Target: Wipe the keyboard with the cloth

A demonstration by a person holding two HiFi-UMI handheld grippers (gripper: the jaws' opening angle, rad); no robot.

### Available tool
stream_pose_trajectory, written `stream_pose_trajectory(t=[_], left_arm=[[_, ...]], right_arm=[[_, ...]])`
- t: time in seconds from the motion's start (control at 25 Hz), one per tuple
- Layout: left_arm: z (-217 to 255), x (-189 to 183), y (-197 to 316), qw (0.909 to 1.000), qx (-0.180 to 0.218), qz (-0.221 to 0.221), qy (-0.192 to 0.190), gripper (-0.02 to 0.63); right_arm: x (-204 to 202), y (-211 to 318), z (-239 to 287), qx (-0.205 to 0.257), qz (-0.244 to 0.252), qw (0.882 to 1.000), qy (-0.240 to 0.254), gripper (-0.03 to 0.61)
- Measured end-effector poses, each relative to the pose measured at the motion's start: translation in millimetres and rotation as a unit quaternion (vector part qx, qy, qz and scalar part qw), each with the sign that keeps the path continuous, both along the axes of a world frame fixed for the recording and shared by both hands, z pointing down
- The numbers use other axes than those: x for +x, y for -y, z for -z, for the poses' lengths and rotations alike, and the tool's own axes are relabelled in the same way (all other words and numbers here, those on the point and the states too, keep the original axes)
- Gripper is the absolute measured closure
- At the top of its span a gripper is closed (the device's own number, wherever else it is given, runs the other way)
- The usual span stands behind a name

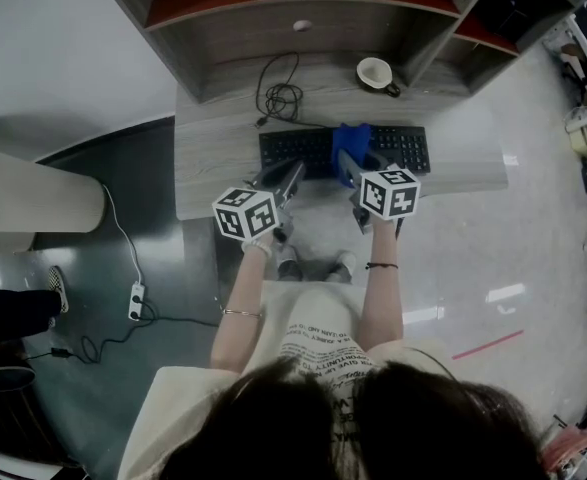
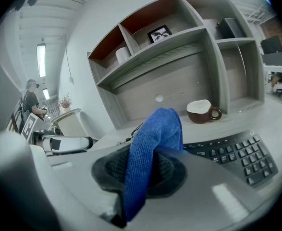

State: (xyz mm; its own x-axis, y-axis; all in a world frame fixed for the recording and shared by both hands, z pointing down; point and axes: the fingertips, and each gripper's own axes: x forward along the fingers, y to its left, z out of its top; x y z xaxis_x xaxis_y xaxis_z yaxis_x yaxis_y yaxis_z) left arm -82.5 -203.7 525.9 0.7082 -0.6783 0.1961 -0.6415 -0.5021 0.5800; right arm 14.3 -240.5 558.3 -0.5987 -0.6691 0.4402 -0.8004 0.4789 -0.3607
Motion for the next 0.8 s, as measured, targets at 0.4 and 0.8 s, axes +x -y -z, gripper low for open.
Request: stream_pose_trajectory(t=[0.4,0.8], left_arm=[[-1.6,-18.2,-2.6,1.0,0.0,0.0,0.002,0.626],[-2.7,-35.6,-4.5,1.0,0.0,0.0,0.005,0.626]], right_arm=[[-20.5,-1.4,-1.4,0.001,0.001,1.0,0.0,0.52],[-39.1,-2.4,-1.9,0.002,0.003,1.0,0.003,0.52]])
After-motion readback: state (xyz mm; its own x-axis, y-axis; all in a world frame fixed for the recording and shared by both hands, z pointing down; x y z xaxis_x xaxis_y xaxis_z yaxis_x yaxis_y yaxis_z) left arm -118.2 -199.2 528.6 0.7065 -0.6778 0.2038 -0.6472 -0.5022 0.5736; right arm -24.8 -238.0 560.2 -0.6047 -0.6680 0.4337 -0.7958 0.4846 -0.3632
